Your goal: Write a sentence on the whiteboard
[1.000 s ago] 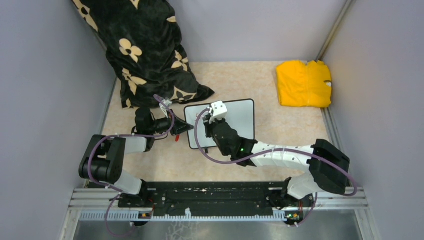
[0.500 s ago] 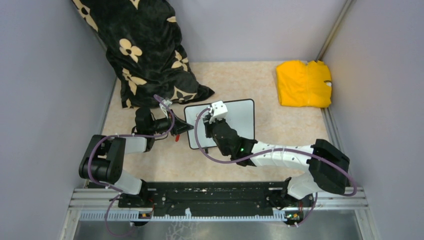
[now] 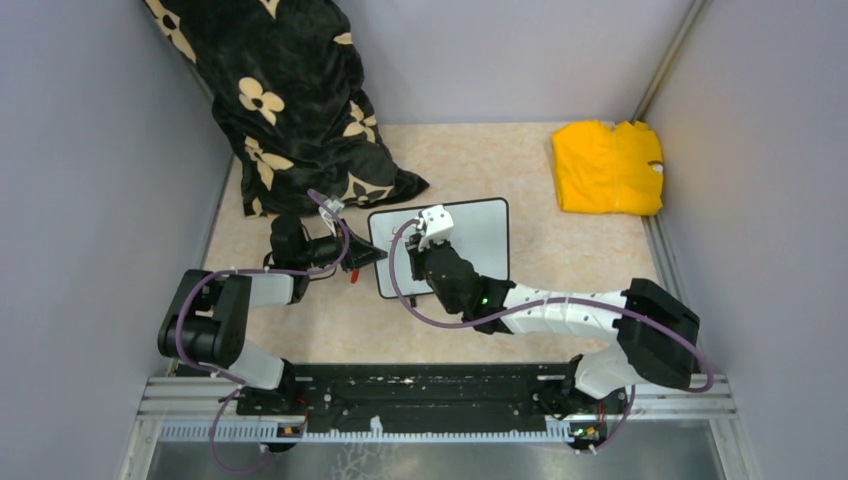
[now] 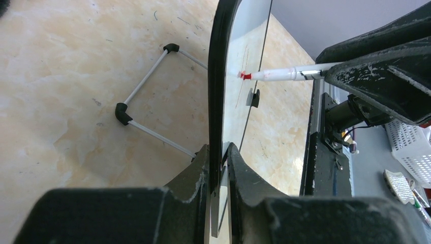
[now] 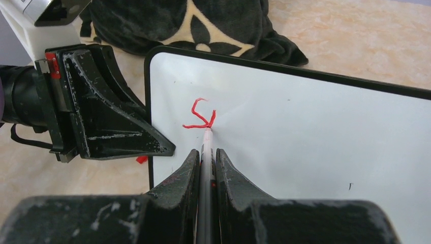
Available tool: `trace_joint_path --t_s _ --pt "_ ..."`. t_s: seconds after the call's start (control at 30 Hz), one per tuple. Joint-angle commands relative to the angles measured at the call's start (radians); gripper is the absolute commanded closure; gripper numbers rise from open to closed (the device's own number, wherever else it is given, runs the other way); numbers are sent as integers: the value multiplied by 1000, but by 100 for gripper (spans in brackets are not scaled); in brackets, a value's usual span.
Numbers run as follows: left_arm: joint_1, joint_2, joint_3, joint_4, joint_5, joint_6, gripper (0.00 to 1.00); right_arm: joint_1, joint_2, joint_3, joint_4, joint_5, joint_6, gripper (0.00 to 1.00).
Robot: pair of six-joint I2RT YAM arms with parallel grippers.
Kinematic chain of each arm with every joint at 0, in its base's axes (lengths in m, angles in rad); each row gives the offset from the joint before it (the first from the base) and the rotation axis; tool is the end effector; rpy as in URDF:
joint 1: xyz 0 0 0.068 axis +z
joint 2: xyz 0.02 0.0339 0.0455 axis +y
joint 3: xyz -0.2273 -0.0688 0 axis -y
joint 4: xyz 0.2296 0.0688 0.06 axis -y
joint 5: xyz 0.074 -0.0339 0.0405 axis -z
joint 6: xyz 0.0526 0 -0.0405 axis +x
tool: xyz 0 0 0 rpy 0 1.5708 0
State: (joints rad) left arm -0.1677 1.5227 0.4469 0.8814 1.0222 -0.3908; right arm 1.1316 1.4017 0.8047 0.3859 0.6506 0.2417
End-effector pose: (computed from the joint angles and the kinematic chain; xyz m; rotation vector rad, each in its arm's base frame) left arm 0.2592 -0.0894 0.1474 0.5836 1.7580 -1.2881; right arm 0.1643 0.2749 0.2338 -0.3125 1.7295 0.4267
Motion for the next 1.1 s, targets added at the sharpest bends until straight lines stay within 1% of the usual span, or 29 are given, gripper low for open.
trace_joint_path --t_s 0.0,0.27,0.67,1.07 --pt "-6 4 18 -23 -16 39 97 -10 -24 -15 -25 -10 13 100" --pt "-7 4 18 -24 -15 40 97 -11 -27 -8 -9 6 15 100" --pt "-9 4 19 -33 -16 48 97 -12 -25 26 46 38 -25 100" --pt "-11 7 20 -37 -17 52 97 -16 -35 24 83 46 -39 100"
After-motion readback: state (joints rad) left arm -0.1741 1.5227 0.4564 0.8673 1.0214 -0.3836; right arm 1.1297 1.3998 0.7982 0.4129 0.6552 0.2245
